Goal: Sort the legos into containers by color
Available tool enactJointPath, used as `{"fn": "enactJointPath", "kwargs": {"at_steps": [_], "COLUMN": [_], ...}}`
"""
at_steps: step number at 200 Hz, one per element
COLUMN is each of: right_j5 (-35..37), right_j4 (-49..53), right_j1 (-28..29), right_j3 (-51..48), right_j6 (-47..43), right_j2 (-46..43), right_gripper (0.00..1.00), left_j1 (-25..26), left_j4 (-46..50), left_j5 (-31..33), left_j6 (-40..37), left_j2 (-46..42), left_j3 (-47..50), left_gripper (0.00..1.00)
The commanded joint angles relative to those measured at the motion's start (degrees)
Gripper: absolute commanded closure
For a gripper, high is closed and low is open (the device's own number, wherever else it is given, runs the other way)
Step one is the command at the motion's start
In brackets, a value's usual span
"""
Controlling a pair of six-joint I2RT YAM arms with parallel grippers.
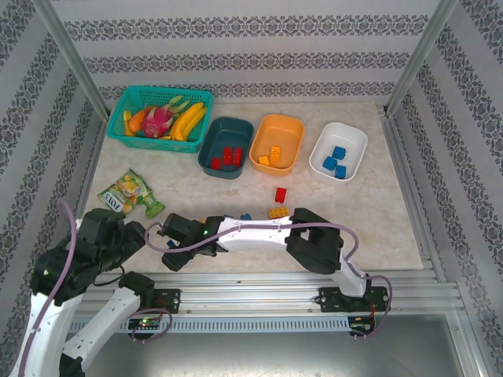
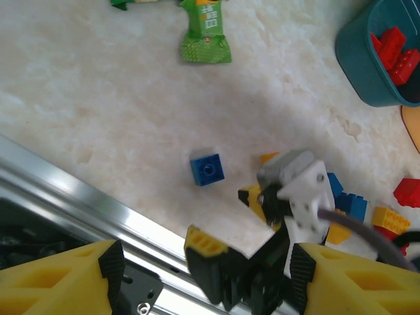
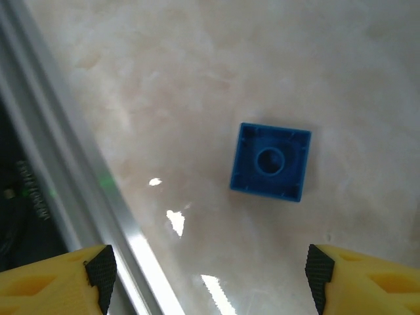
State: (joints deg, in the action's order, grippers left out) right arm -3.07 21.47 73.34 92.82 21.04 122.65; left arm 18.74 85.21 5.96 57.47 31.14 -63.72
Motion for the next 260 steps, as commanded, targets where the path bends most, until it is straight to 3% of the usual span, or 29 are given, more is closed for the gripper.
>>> {"fn": "enactJointPath", "kwargs": {"at_steps": [1,76,164,201,260], "right_j5": [3.9,9.2,8.9,9.0,8.3], "right_j4": [5.3,15.8,17.9,17.2,16.8], "right_j1": [0.0,-0.2,-1.6,-2.6,-10.3], "right_j3": [4.3,19.3,22.8,21.6,16.0], "right_j6": [1.8,2.6,3.0,3.8,7.6], "right_j2": [3.7,14.7,17.4,13.4,0.2], "right_gripper": [0.22,0.29,0.57,0.65,0.67], "left_j1": [0.0,0.0,0.0,0.0,0.0], "left_j4": [5.6,8.3,6.2,2.4,-16.2], "left_j5": [2.9,3.6,1.8,-1.2,-14.9], "left_j6": [2.1,2.4,2.5,1.8,-4.9], "left_j2": [-1.7,-2.7,-2.8,-2.6,3.9], "left_j3": [-2.7,-5.5,-3.4,-0.9,1.4], "left_gripper": [0.31,0.31,0.33,0.33,0.32]}}
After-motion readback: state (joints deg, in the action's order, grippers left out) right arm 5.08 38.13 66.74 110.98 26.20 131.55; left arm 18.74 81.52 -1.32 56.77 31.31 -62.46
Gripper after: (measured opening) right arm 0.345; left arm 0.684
